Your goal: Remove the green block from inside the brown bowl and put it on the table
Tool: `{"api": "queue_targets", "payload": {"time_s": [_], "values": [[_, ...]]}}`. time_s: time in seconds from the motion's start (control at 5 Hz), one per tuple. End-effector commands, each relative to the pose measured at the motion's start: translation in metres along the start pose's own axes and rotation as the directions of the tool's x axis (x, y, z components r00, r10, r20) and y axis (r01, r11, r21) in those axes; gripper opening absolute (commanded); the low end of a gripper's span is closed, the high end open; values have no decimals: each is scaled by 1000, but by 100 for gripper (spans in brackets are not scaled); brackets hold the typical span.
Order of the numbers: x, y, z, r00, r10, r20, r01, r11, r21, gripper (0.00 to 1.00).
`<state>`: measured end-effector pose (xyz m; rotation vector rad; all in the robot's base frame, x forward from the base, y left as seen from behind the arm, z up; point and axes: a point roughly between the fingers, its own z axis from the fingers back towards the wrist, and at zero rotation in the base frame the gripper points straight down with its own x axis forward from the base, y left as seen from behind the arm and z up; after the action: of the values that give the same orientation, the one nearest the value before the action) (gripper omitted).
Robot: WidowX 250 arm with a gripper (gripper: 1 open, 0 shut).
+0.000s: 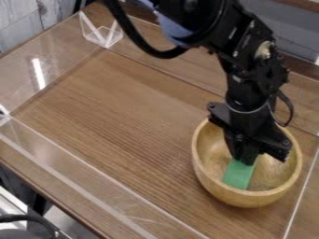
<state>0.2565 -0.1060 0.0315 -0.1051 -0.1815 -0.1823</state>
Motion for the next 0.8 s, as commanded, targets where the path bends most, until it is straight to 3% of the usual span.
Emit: {"api": "queue_targets", "payload": {"time_s": [0.0, 0.6], "values": [[-38, 6, -28, 987, 19, -159, -16, 1000, 19, 0], [-61, 3, -24, 967, 67, -244, -67, 998, 6, 0]]}}
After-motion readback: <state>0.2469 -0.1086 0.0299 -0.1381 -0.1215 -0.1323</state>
